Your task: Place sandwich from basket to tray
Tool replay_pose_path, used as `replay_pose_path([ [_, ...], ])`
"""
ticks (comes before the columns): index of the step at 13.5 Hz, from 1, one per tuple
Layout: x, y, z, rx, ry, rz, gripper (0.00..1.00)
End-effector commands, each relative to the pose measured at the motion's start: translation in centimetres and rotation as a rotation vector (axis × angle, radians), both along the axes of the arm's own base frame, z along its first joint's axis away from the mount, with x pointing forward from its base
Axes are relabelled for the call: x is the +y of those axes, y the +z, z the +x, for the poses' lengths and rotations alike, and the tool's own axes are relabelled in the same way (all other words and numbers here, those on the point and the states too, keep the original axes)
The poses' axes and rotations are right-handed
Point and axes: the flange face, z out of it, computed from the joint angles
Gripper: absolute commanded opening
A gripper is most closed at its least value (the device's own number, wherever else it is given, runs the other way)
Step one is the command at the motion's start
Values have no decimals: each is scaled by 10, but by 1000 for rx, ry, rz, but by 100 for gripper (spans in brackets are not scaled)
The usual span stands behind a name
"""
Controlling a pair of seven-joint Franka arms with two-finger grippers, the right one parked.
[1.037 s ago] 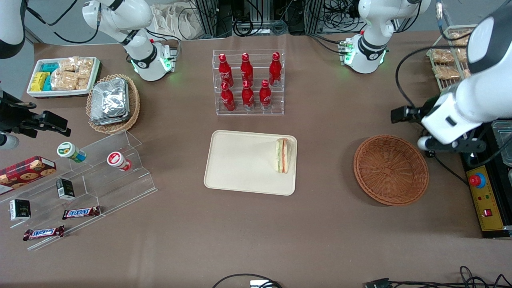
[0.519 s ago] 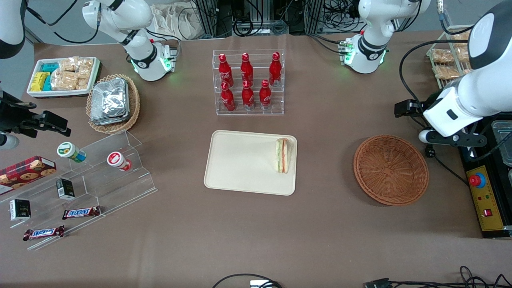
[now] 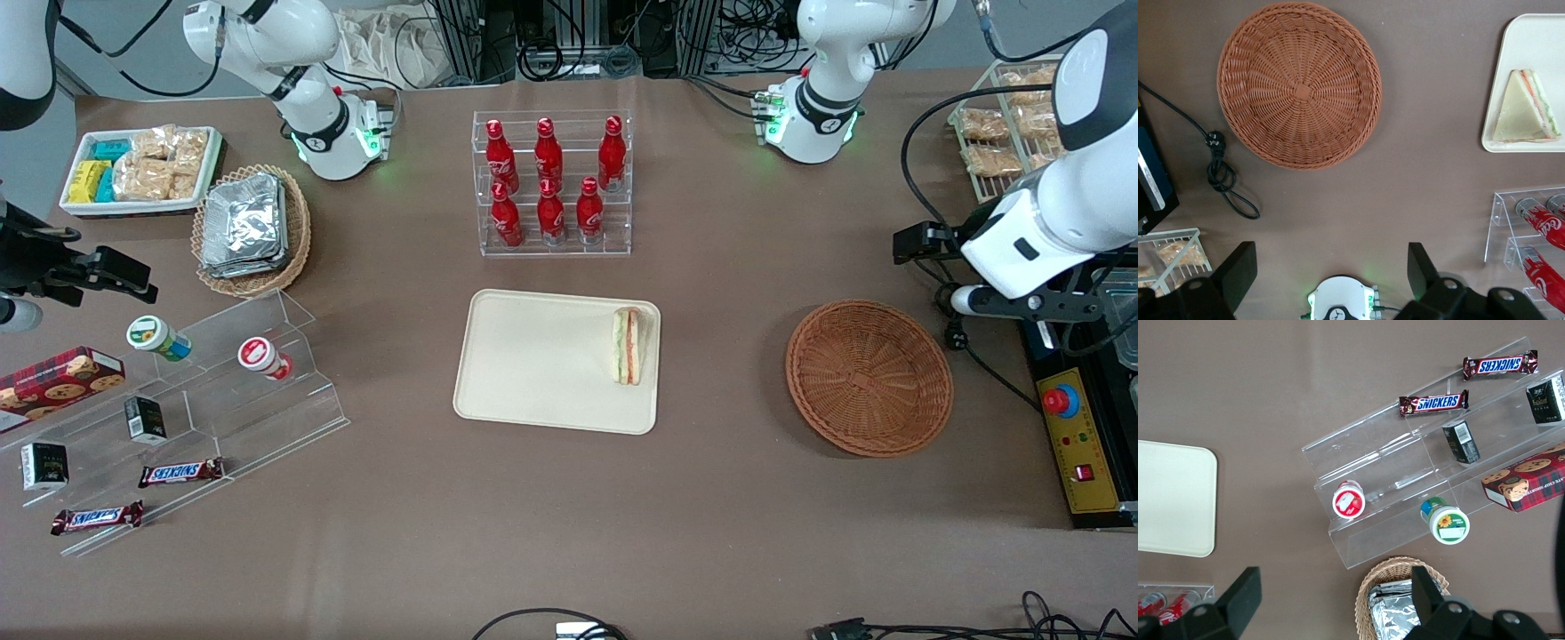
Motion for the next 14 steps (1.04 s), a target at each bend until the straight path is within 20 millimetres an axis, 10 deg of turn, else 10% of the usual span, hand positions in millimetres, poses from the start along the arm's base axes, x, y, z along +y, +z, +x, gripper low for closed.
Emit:
replay_pose_path([
  [1,5,3,-22,-33,-19,20,100],
  [14,23,17,-25,-100,10,39,100],
])
